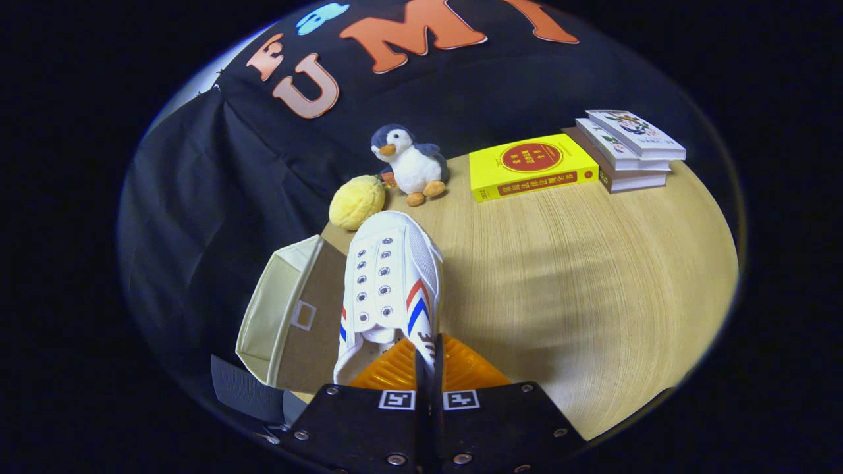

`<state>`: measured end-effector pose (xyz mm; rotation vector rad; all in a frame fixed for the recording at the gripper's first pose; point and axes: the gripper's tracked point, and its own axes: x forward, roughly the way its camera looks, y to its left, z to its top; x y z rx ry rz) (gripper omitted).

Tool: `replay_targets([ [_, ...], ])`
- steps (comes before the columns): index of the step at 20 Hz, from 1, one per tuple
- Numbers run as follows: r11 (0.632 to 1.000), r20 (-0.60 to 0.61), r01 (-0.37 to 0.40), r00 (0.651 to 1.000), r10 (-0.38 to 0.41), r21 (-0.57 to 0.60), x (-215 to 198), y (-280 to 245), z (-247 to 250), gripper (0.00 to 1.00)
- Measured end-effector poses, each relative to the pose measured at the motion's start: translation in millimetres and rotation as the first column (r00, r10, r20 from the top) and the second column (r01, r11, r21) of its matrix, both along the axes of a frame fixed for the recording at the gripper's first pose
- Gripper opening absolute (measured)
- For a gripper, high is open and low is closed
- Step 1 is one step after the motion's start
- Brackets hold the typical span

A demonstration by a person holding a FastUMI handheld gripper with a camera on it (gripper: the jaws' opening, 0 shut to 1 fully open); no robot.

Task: Open the storage box then place both shoes into the box .Put the left shoe in first, then the right shoe, with the right side of both shoes facing outward in a uniform manner.

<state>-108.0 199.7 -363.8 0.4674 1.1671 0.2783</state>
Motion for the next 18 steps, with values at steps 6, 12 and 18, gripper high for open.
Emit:
replay_targets([
  [6, 0.999, 0.016, -0.016, 1.000, 0.015, 0.031, 15, 58, 42, 0.01],
  [12, 0.997, -0.021, -0.043, 0.999, 0.044, 0.062, 10, 129, 61, 0.01],
  [18, 0.999, -0.093, -0.042, 0.995, 0.044, 0.029, 1, 180, 52, 0.01],
])
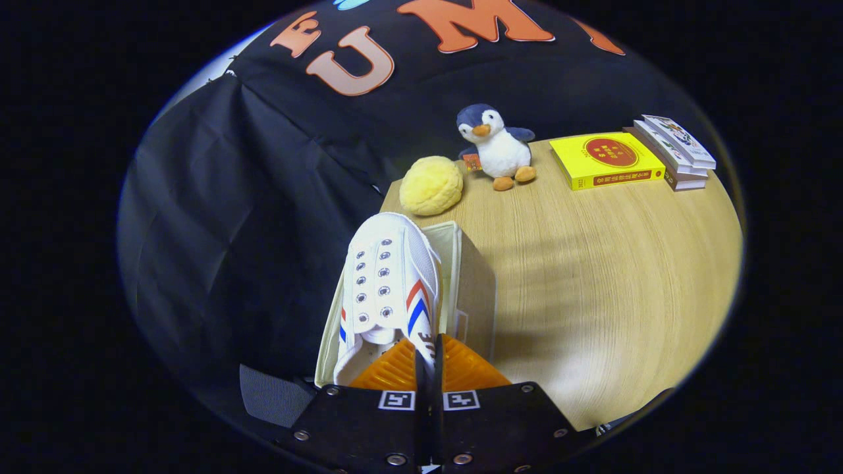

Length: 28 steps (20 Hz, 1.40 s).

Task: Open the storage box then place both shoes into the box .Put the left shoe in first, then the right shoe, with the right side of both shoes facing outward in a uniform manner.

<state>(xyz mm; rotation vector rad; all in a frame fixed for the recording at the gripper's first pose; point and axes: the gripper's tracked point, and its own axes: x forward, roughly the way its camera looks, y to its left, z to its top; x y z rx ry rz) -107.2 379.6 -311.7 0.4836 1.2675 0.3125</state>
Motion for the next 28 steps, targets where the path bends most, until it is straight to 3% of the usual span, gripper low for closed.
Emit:
replay_targets([
  [9, 0.992, -0.121, 0.052, 0.990, -0.066, -0.114, -13, 25, -28, 0.04],
  [11, 0.994, -0.109, 0.054, 0.992, -0.064, -0.099, -10, 32, -27, 0.12],
  [14, 0.996, -0.051, 0.020, 0.998, -0.025, -0.088, -6, 34, -17, 0.34],
  [18, 0.999, 0.118, 0.021, 0.993, -0.015, -0.046, 30, 21, 19, 0.40],
  [27, 0.998, 0.415, -0.004, 0.909, 0.032, -0.067, 70, -66, 73, 0.81],
  [28, 0.997, 0.443, 0.002, 0.896, 0.031, -0.075, 74, -78, 76, 0.91],
])
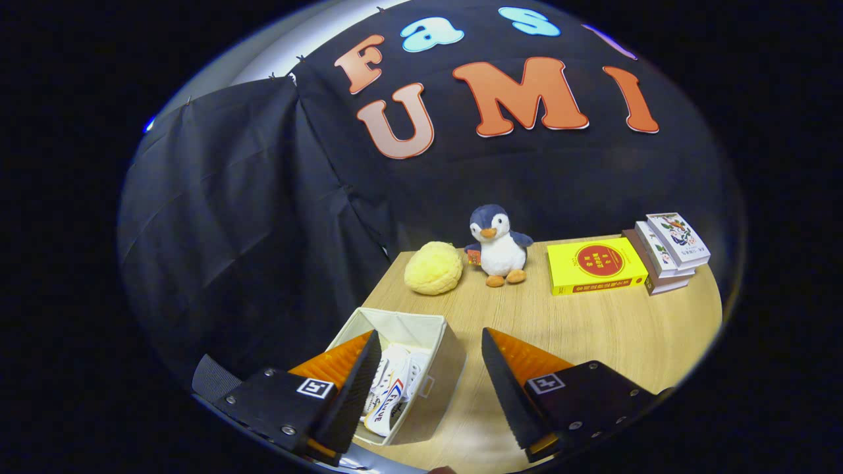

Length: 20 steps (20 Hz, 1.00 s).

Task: Open the storage box then place both shoes into the box .Put the left shoe in first, then the right shoe, with the right side of both shoes facing outward in a uniform manner.

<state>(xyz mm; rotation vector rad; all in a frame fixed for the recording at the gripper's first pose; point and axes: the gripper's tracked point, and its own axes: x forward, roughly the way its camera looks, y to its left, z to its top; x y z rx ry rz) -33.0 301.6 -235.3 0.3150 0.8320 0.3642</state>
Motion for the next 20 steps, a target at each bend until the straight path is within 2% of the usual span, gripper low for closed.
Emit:
replay_targets([
  [2, 0.999, 0.056, 0.018, 0.998, -0.016, -0.026, 5, -29, 12, 0.99],
  [6, 0.996, 0.181, 0.048, 0.983, -0.033, -0.078, 18, -89, 33, 0.98],
  [11, 0.981, 0.349, 0.112, 0.936, -0.049, -0.161, 28, -160, 67, 0.98],
  [14, 0.975, 0.411, 0.151, 0.909, -0.072, -0.164, 30, -192, 80, 0.98],
  [20, 0.963, 0.580, 0.235, 0.806, -0.117, -0.133, 34, -231, 116, 0.98],
])
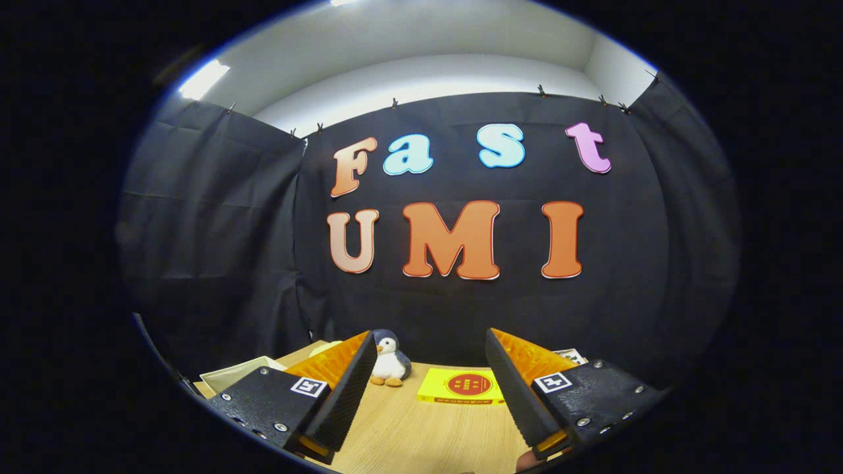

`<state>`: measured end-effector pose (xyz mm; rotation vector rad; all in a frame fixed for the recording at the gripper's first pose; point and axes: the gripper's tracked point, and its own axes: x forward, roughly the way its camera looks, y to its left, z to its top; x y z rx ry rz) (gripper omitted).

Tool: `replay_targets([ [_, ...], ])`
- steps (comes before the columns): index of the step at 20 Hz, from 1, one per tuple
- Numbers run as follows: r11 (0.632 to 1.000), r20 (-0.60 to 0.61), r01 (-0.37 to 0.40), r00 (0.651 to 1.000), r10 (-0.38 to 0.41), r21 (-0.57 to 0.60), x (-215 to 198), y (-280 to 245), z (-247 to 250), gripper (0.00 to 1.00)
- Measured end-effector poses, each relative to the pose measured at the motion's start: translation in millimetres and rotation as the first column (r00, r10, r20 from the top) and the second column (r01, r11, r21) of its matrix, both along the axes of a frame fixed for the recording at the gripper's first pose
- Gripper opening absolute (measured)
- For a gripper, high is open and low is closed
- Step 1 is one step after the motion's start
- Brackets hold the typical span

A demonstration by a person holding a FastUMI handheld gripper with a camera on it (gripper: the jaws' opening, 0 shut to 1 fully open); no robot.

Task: Open the storage box then place both shoes into the box .Put the left shoe in first, then the right shoe, with the right side of both shoes facing outward in a uniform manner.

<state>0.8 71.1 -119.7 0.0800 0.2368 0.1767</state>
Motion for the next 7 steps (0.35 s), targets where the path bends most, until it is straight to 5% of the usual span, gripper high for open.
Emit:
replay_targets([
  [7, 1.000, 0.117, 0.021, 0.993, -0.021, 0.004, 1, -13, 26, 0.98],
])
